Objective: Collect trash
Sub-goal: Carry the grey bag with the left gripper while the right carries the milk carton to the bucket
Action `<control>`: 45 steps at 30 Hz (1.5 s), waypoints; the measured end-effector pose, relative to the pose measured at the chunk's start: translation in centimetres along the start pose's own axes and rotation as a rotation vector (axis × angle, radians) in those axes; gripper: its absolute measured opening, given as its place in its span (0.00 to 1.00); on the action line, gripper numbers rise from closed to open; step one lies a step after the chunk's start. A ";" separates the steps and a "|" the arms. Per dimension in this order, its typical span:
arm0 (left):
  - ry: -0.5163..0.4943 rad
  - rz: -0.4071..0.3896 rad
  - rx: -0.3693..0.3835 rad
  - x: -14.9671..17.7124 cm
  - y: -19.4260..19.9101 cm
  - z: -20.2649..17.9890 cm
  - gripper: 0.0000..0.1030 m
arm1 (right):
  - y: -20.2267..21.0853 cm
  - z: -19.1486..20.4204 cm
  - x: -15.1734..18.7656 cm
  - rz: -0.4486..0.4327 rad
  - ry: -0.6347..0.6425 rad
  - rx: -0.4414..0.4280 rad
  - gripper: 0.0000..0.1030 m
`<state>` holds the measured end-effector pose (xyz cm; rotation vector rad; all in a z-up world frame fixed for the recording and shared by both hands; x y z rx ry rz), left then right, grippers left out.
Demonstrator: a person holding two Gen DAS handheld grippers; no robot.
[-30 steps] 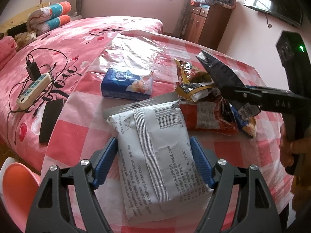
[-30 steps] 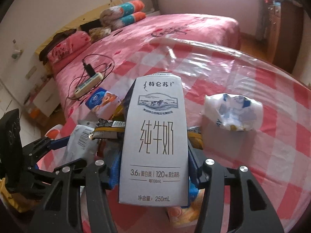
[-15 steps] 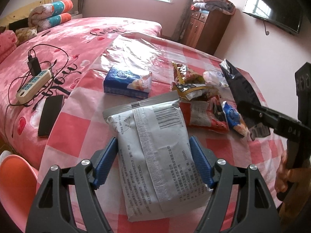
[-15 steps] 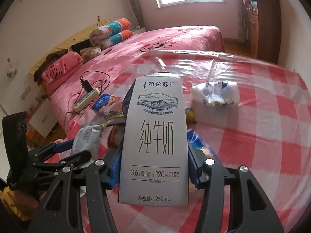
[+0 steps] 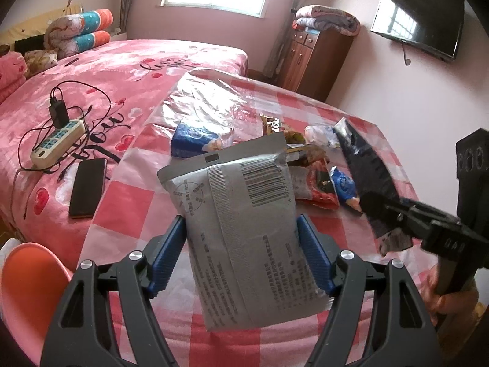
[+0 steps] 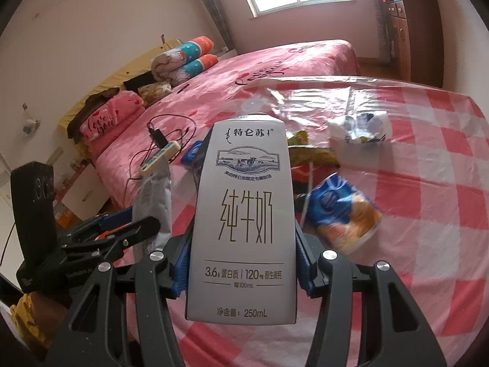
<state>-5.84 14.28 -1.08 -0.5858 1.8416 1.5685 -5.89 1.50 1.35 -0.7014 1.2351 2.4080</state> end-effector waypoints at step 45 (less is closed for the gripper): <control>0.285 -0.026 -0.258 10.6 12.2 20.2 0.70 | -11.6 25.1 10.7 0.306 0.343 -0.258 0.54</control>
Point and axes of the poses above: each gripper's, at about its wrist camera, not at the fingertips, and y roughly against the way its jaws point, z to its left, x to its underside, the point moved 9 cm from there along -y, roughly the way its jaws point, and after that the axes turned 12 degrees about -y, right-handed, at the moved point
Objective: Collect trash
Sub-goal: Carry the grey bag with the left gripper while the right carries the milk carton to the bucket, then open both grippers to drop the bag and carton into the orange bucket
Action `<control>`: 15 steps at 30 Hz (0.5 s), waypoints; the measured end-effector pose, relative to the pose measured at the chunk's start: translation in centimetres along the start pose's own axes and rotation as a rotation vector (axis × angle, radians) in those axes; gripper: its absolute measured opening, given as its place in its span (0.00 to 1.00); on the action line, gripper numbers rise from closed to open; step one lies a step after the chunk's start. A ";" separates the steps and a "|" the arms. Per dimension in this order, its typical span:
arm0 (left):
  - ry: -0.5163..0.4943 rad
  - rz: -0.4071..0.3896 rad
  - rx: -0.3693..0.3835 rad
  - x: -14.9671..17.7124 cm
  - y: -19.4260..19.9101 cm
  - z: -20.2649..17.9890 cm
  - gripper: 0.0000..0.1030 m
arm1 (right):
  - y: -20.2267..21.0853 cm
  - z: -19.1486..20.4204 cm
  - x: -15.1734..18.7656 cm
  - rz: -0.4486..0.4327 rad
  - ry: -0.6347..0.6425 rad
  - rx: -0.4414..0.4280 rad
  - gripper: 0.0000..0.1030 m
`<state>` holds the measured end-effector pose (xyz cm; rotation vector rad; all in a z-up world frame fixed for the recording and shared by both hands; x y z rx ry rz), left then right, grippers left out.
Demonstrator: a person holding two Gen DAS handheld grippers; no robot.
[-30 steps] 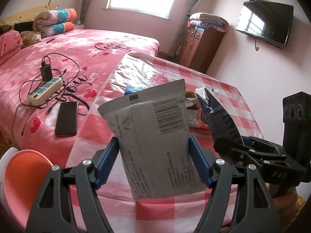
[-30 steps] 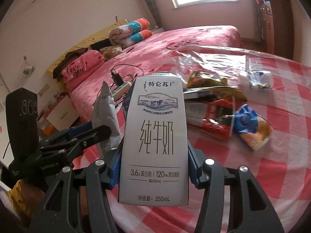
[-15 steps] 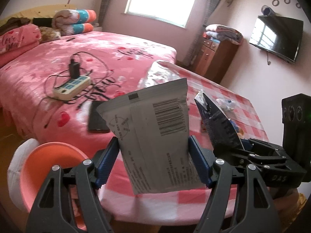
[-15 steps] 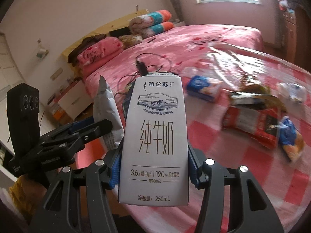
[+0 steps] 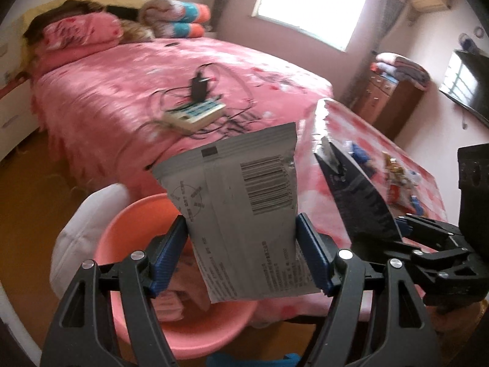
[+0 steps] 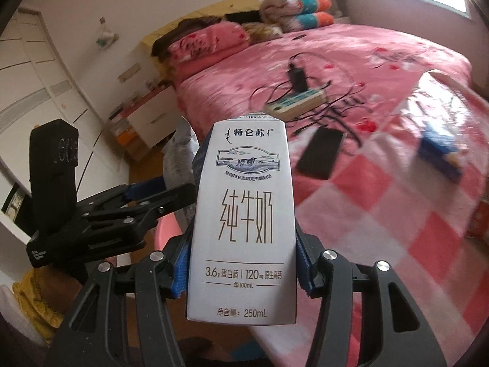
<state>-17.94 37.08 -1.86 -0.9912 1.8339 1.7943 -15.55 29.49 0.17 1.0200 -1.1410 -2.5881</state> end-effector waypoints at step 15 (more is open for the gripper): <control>0.124 0.129 -0.154 5.0 -3.0 8.4 0.75 | -4.1 2.4 -0.3 0.016 -0.042 -0.056 0.81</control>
Point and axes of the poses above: each gripper's, at about its wrist camera, not at the fingertips, and y roughly against the way its jaws point, z to its left, x to its underside, the point moved 9 cm from there along -y, roughly the way its jaws point, and after that the axes turned 12 degrees about -y, right-handed, at the moved point
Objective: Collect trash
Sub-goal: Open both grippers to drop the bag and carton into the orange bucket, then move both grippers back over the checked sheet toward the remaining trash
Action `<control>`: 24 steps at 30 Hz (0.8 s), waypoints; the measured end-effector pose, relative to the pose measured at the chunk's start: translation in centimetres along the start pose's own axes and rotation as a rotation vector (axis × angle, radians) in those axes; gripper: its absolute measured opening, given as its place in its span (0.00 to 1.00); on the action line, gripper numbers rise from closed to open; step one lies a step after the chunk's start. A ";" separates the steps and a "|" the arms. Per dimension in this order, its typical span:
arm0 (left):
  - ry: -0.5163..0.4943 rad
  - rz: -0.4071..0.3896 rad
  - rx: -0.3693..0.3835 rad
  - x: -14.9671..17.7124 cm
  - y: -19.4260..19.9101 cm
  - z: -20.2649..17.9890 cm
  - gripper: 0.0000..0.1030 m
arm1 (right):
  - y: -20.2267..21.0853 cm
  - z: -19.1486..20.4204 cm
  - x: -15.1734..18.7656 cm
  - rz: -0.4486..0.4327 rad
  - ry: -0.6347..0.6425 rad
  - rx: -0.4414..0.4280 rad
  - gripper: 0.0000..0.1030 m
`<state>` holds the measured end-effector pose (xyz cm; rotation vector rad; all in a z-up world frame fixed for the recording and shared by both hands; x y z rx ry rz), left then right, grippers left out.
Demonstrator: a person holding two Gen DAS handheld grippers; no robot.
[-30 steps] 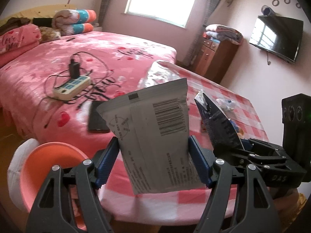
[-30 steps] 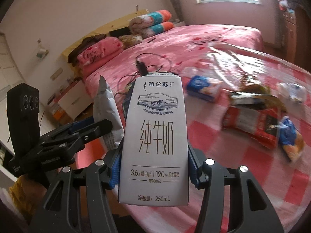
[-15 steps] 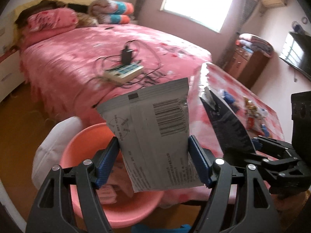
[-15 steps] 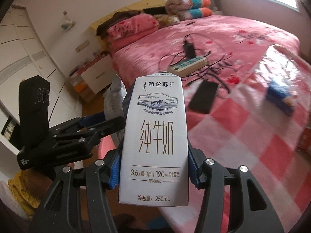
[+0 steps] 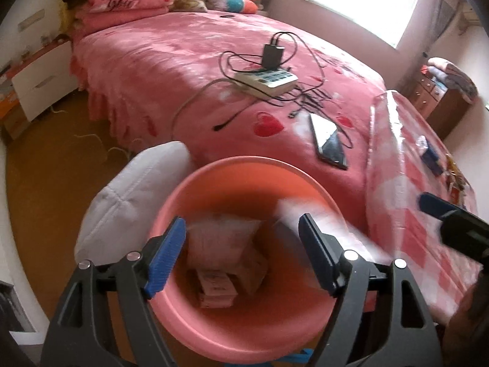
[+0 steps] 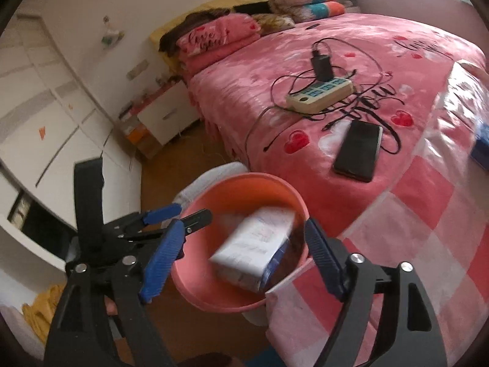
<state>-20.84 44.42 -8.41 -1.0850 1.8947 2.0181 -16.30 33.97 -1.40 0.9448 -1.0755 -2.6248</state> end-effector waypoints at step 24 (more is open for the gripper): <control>-0.159 -0.065 0.064 -2.3 2.2 -8.6 0.75 | 10.0 -8.4 0.7 -0.293 -0.109 0.175 0.88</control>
Point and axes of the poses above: each gripper's, at about its wrist camera, not at the fingertips, and y roughly against the way its jaws point, z to its left, x to its underside, the point moved 9 cm from there along -y, roughly the way its jaws point, and after that the axes turned 12 degrees about -y, right-handed, at the moved point
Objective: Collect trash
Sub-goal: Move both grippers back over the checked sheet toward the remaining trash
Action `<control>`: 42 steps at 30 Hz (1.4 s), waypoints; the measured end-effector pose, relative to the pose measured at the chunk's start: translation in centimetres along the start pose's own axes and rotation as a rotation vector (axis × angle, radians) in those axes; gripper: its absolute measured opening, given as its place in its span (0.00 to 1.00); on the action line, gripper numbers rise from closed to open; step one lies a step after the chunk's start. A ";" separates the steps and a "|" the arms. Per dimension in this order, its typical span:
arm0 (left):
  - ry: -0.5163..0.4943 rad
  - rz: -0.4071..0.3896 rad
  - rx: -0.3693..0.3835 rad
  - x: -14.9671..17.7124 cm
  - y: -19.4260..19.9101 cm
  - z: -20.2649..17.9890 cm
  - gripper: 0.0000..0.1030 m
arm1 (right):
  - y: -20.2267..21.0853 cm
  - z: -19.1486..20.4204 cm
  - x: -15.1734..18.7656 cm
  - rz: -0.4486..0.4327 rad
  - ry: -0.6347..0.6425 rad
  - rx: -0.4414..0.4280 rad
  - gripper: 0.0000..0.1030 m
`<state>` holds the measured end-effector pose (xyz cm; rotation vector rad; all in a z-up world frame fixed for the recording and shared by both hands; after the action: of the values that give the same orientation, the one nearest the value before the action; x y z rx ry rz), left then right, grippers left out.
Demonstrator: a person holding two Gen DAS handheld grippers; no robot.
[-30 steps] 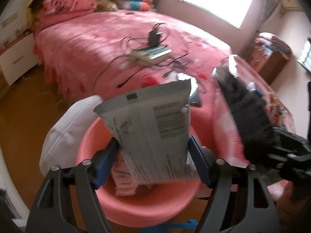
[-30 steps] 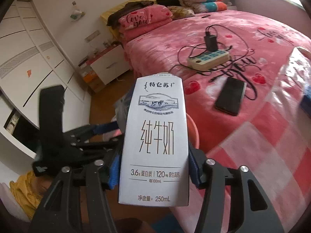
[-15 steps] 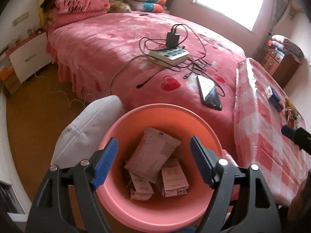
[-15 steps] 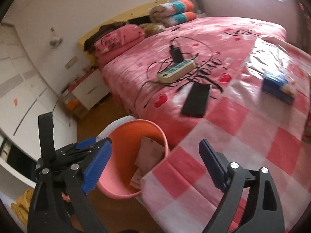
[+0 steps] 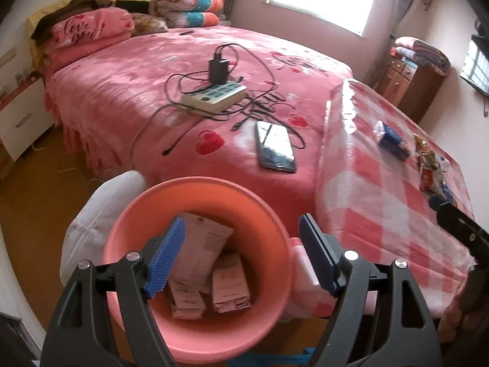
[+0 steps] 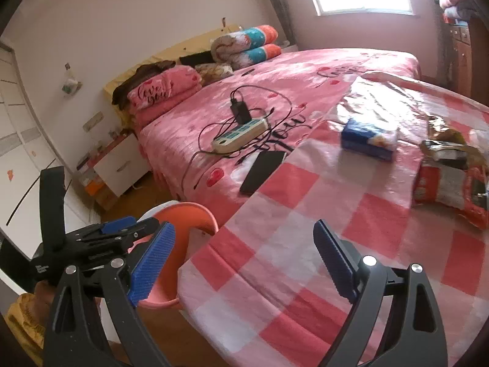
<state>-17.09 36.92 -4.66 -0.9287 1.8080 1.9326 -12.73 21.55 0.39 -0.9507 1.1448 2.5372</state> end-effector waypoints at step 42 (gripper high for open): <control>-0.355 -0.071 0.116 -9.0 -0.1 -22.3 0.79 | 11.9 -18.7 -4.5 -0.216 -0.300 0.115 0.92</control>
<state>-5.32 16.94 1.66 -0.5621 1.6352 1.7934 -5.33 0.16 1.12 -0.6036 1.0254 2.3142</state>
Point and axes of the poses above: each gripper's, at about its wrist camera, not at the fingertips, and y roughly against the way its jaws point, z to its left, x to its underside, the point moved 9 cm from there along -y, roughly the way its jaws point, and after that the axes turned 12 degrees about -y, right-handed, at the moved point
